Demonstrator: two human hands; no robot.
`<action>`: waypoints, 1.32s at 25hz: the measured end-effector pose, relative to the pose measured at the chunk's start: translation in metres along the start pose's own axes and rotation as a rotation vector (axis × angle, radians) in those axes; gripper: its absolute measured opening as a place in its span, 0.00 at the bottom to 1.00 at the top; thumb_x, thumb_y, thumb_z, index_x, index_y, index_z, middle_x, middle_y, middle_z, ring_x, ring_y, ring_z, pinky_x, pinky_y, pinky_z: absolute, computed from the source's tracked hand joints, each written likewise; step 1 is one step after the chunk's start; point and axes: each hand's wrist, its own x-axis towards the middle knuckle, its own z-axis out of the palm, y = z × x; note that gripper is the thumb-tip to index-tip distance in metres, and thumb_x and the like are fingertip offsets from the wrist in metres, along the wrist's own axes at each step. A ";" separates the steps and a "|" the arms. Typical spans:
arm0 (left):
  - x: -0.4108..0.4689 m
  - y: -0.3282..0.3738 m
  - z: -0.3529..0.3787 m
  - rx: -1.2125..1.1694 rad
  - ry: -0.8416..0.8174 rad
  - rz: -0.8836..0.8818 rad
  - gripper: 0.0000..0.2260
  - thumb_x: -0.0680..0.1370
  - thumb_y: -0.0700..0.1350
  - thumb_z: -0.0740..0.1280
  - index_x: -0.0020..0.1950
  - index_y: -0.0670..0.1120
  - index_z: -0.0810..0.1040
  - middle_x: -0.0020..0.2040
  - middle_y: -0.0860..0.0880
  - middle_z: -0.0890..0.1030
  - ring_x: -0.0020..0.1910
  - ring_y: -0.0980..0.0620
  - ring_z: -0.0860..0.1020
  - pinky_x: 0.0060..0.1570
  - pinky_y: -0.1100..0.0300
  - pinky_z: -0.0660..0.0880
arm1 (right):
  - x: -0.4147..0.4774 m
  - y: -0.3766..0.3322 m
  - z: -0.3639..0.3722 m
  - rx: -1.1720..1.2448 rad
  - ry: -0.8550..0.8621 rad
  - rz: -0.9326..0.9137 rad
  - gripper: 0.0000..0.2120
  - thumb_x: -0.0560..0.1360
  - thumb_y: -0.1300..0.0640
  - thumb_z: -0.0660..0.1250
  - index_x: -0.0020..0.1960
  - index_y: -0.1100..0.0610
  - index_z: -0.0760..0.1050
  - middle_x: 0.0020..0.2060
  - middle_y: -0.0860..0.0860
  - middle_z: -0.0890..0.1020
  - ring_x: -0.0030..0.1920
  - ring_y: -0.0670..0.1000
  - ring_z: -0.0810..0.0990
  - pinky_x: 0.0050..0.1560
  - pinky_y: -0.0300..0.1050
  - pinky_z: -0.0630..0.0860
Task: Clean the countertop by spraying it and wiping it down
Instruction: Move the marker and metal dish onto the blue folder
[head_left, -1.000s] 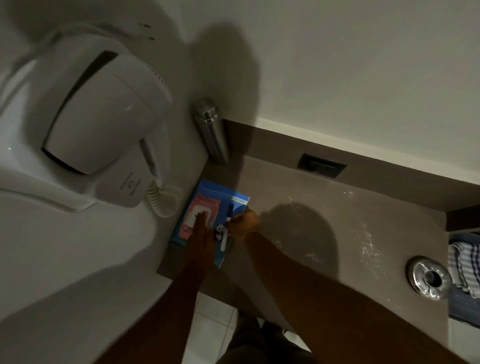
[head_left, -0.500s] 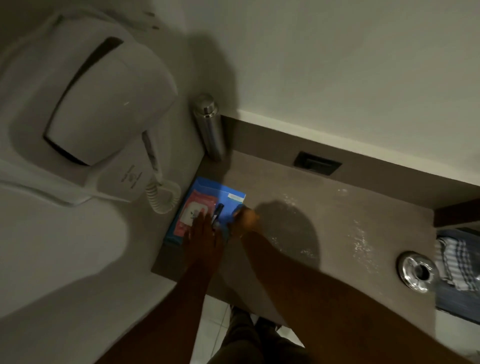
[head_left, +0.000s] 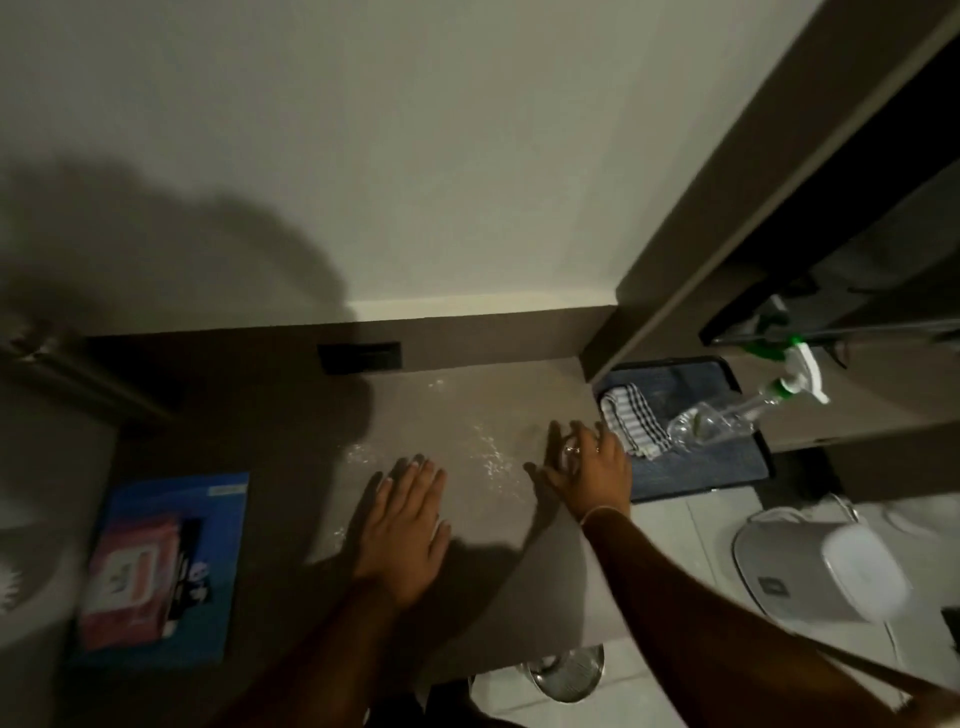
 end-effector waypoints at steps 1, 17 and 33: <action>0.006 0.013 0.001 0.013 -0.009 0.025 0.30 0.83 0.59 0.47 0.82 0.51 0.45 0.83 0.48 0.50 0.83 0.47 0.47 0.79 0.43 0.48 | 0.005 0.014 -0.006 -0.001 -0.067 0.038 0.49 0.71 0.34 0.76 0.83 0.49 0.58 0.83 0.59 0.56 0.82 0.63 0.57 0.81 0.60 0.58; 0.004 0.007 -0.015 -0.109 -0.098 -0.111 0.32 0.81 0.58 0.51 0.83 0.52 0.45 0.84 0.51 0.45 0.83 0.49 0.43 0.80 0.43 0.45 | 0.036 -0.001 0.018 0.143 -0.052 -0.064 0.48 0.61 0.41 0.84 0.75 0.50 0.66 0.69 0.60 0.76 0.68 0.66 0.73 0.70 0.59 0.73; -0.131 -0.141 0.004 -0.238 0.083 -0.734 0.33 0.82 0.58 0.52 0.83 0.53 0.41 0.83 0.51 0.41 0.82 0.50 0.40 0.80 0.50 0.39 | -0.018 -0.368 0.159 -0.020 -0.344 -0.749 0.44 0.70 0.37 0.77 0.78 0.54 0.65 0.71 0.57 0.75 0.70 0.62 0.72 0.67 0.51 0.74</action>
